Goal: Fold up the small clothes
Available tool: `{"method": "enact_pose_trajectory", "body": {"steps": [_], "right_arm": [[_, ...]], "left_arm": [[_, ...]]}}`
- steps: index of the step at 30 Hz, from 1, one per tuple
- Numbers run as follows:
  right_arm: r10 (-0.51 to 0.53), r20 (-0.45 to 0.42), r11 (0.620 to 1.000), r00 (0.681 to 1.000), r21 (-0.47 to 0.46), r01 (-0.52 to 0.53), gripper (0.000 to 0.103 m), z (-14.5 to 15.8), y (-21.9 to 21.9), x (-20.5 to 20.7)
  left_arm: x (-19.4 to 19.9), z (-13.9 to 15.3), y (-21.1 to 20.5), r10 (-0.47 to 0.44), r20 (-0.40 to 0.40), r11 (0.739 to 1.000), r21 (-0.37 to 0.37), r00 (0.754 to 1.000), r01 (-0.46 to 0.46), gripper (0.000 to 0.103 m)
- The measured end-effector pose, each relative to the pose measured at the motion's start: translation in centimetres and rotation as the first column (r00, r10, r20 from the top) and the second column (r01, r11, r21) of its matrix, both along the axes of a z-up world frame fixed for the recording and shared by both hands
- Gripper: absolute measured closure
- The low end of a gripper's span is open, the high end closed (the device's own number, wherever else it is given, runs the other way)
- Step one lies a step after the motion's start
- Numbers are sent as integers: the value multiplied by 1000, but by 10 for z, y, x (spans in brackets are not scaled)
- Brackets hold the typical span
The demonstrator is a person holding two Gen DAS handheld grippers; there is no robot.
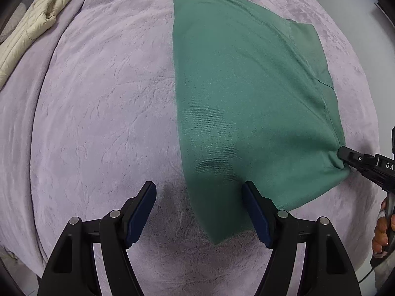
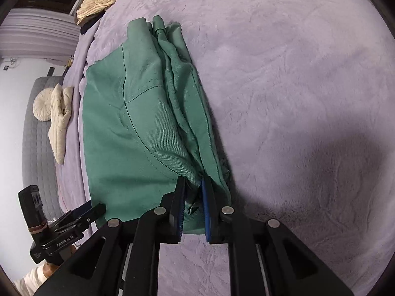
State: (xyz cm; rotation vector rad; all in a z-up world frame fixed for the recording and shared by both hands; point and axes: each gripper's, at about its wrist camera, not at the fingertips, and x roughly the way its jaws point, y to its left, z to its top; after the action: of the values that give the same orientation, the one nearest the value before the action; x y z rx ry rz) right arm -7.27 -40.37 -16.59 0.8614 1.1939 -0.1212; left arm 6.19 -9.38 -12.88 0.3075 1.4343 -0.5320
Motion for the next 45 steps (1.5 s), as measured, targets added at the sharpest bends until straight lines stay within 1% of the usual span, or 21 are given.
{"method": "enact_pose_trajectory", "body": {"steps": [5,7,11,12,15,17,18,19,21,26,27,30,33,34,35,36,37,42,45], "right_arm": [[13,-3,1000,1000,-13,-13,88,8,0,-1],[14,-17,999,1000,-40,-14,81,12,-1,-3],[21,-38,995,999,-99,-25,76,25,1,-5],[21,-42,994,999,-109,-25,76,27,1,-6],[8,-30,995,1000,-97,-11,76,34,-3,-10],[11,-25,994,1000,-112,-13,75,39,-2,-11],[15,-24,992,1000,-123,-17,72,41,-1,-11],[17,-23,991,1000,-132,-20,63,43,0,-10],[19,-18,992,1000,-128,-21,52,45,2,-9],[22,-10,994,1000,-107,-23,52,45,8,-6],[22,-10,994,1000,-106,-23,50,45,8,-6],[21,-12,994,1000,-108,-22,41,45,8,-6],[21,-15,994,1000,-110,-22,40,44,8,-5],[21,-16,994,1000,-111,-23,36,44,8,-4],[21,-16,994,1000,-111,-23,32,43,8,-4],[20,-15,993,1000,-112,-22,27,43,8,-3],[19,-13,993,1000,-113,-21,25,42,8,-3],[26,-17,993,1000,-111,-28,24,40,7,-1],[34,-19,994,999,-104,-36,24,37,4,1]], "left_arm": [[-5,13,1,7,16,999,43,1000,-7,30],[-5,18,2,13,27,999,51,1000,-15,30],[-6,24,0,19,35,998,62,999,-21,30],[-6,26,-2,20,37,998,62,999,-22,30],[-6,28,-7,22,38,998,63,999,-25,30],[-6,28,-6,24,36,998,59,999,-26,30],[-5,28,-4,22,35,998,58,999,-24,30],[-4,28,-6,20,35,998,59,999,-22,30],[-4,28,-7,11,37,998,61,999,-13,30],[-4,32,-11,1,43,998,65,999,-4,30],[-4,31,-11,0,39,998,65,999,-3,30],[-4,30,-12,0,38,997,75,999,-3,30],[-2,32,-11,17,48,997,76,999,-21,30],[-1,33,-10,28,50,997,76,998,-32,24],[1,33,-9,40,51,996,80,998,-44,3],[3,33,-8,50,59,995,84,997,-55,0],[5,35,-7,56,72,994,85,996,-63,0],[13,37,-9,50,86,994,95,995,-58,0],[17,36,-10,48,80,994,90,996,-56,0]]}}
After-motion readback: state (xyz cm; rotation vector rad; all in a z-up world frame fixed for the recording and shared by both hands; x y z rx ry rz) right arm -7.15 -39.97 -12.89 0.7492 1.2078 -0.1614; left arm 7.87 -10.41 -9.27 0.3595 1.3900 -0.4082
